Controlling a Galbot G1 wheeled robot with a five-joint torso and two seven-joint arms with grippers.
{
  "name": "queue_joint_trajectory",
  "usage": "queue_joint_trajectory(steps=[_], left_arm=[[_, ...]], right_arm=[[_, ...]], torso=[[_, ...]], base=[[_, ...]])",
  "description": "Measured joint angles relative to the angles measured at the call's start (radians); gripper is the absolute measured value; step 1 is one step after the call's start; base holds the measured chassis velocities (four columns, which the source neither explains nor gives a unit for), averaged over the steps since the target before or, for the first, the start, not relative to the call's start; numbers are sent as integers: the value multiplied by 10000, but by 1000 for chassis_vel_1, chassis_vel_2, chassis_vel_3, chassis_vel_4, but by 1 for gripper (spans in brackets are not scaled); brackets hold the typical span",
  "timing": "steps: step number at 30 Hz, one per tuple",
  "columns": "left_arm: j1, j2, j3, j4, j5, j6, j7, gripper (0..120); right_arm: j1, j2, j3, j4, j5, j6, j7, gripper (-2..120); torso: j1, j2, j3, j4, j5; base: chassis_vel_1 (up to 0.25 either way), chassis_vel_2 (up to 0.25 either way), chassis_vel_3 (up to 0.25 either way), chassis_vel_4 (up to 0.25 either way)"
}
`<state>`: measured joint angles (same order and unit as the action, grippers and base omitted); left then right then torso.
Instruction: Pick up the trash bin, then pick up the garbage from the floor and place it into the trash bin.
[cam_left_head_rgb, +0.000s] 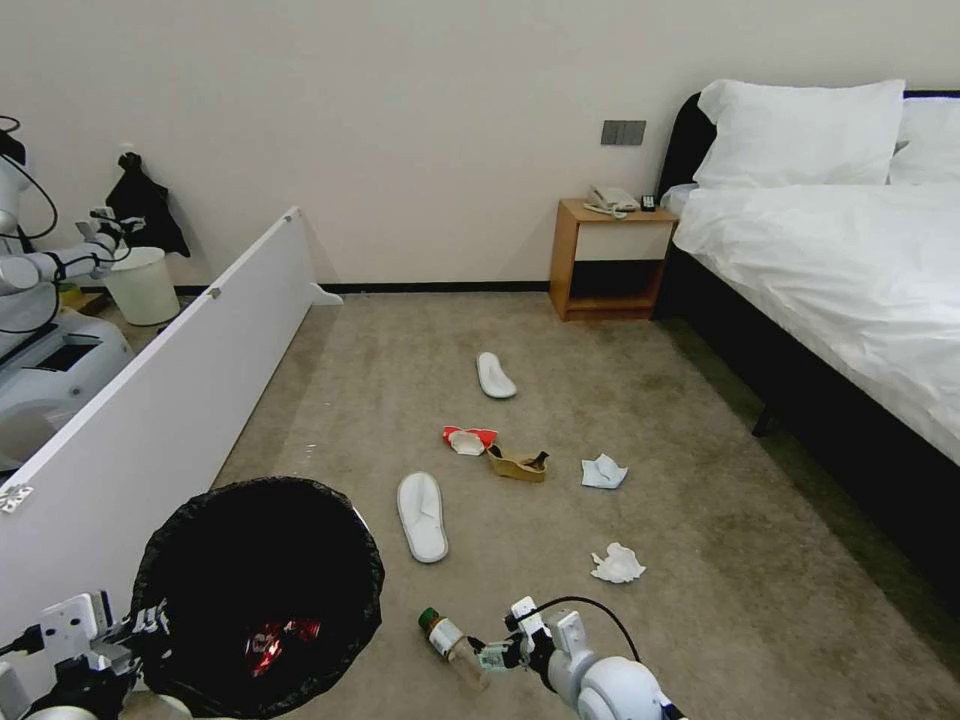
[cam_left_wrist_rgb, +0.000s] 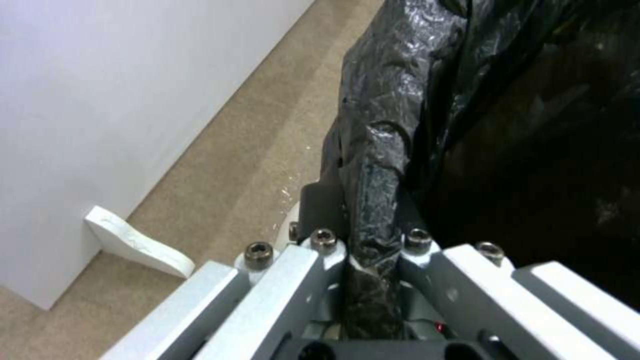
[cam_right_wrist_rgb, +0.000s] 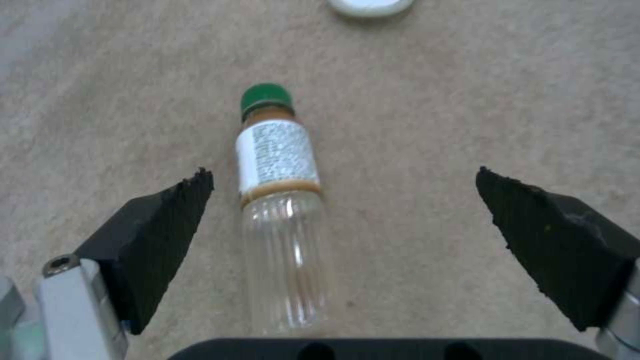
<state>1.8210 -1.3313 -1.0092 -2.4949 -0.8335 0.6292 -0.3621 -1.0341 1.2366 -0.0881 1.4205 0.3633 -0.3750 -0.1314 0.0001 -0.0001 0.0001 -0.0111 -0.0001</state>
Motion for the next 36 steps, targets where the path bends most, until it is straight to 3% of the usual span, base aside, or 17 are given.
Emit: queue_joint_trajectory(steps=[28, 32, 36], left_arm=[[29, 174, -221, -40, -279, 6, 8, 2], [19, 196, -221, -24, -288, 6, 10, 2], [16, 199, -220, -12, -299, 6, 15, 2]], right_arm=[[883, 980, -668, -2277, -605, 214, -244, 100], [957, 1036, -764, -2494, -605, 218, -297, 96], [1040, 1119, -883, -2910, -630, 244, -372, 83]], torso=[[0, 0, -1, 0, 0], [0, 0, -1, -1, 1], [0, 0, -1, 0, 1]], base=[[0, 0, 0, 0], [0, 0, 0, 0], [0, 0, 0, 0]])
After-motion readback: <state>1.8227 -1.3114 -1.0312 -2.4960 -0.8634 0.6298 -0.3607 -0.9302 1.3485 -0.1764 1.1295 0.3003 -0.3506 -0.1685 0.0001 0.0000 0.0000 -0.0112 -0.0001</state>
